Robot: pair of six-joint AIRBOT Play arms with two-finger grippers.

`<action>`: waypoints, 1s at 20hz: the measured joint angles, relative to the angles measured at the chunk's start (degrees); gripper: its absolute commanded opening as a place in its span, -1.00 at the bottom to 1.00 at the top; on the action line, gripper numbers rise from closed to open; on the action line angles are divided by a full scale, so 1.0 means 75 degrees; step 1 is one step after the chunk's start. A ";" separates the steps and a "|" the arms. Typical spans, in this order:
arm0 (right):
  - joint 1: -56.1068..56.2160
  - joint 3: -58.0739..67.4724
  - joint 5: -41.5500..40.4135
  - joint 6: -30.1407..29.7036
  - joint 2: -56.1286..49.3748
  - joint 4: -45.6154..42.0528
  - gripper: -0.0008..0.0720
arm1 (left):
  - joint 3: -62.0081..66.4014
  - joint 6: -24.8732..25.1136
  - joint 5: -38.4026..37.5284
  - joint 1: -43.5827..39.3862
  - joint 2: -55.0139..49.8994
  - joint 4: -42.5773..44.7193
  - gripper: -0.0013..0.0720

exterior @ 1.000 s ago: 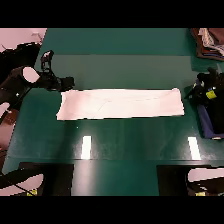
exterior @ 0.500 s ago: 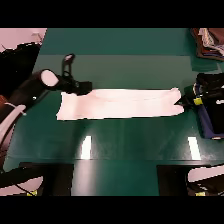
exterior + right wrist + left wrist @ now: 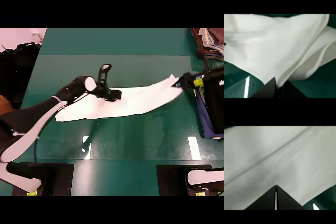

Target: Fold the shirts.

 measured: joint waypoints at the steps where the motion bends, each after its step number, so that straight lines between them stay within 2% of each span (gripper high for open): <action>1: 0.0184 0.0262 0.0035 0.0050 0.0201 0.0096 -0.94 | 0.0227 0.0000 -0.0006 -0.0087 -0.0251 -0.0041 -0.91; 9: 0.1862 0.1900 -0.0108 0.0335 0.0866 0.0315 -0.94 | 0.1008 0.0038 -0.0245 -0.0233 -0.1186 -0.0242 -0.91; 12: 0.2396 0.2186 -0.0315 0.0358 0.0903 0.0332 -0.94 | 0.1326 0.0087 -0.0729 0.0055 -0.1172 -0.0140 -0.91; 15: 0.2996 0.2294 -0.0615 0.0361 0.0912 0.0335 -0.93 | 0.1638 0.0117 -0.1239 0.0638 -0.0731 0.0163 -0.91; 20: 0.4572 0.2352 -0.1749 0.0312 0.0525 0.0443 -0.93 | 0.1824 0.0134 -0.1862 0.2256 0.0933 0.1338 -0.91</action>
